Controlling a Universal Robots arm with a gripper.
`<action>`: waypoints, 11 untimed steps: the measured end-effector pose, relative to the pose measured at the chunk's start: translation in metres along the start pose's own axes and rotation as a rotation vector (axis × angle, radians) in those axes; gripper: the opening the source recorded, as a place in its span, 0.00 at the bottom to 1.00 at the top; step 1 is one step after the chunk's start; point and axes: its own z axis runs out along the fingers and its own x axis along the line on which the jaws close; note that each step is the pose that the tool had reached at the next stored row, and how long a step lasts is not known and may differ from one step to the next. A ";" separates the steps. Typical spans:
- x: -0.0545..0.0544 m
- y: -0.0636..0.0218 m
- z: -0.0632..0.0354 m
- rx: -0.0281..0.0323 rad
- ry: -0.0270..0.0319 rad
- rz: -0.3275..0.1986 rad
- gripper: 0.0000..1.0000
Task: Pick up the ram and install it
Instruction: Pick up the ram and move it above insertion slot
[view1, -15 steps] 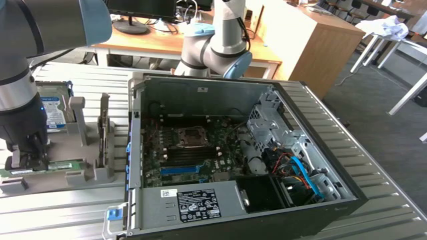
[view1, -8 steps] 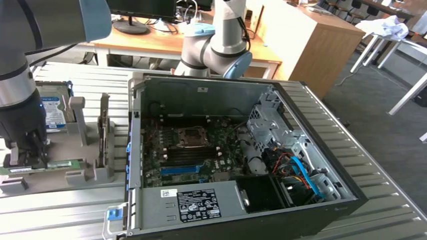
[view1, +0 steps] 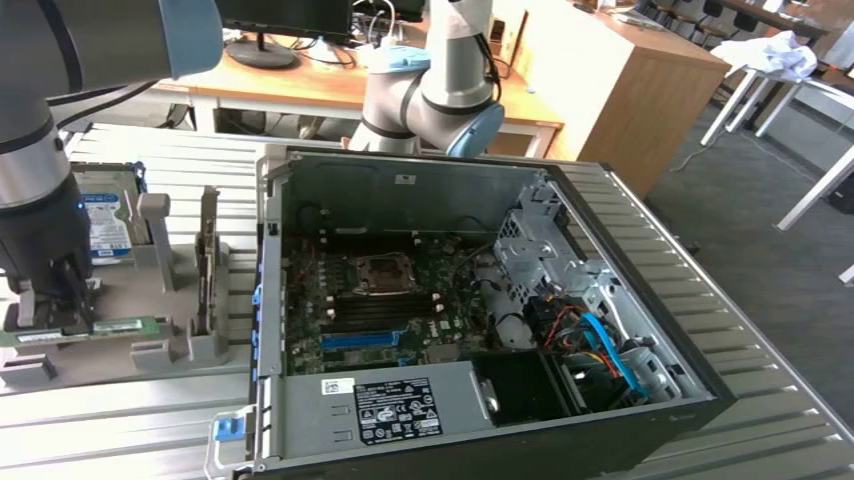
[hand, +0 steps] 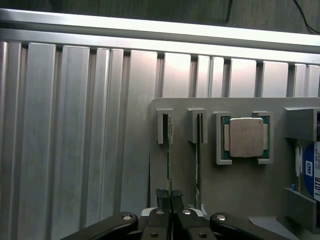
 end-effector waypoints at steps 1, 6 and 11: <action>0.000 0.0000 -0.0007 -0.0001 0.0000 0.000 0.12; 0.000 0.0000 -0.0034 -0.0001 0.0000 0.000 0.12; 0.000 0.0000 -0.0059 0.0000 0.0000 0.000 0.12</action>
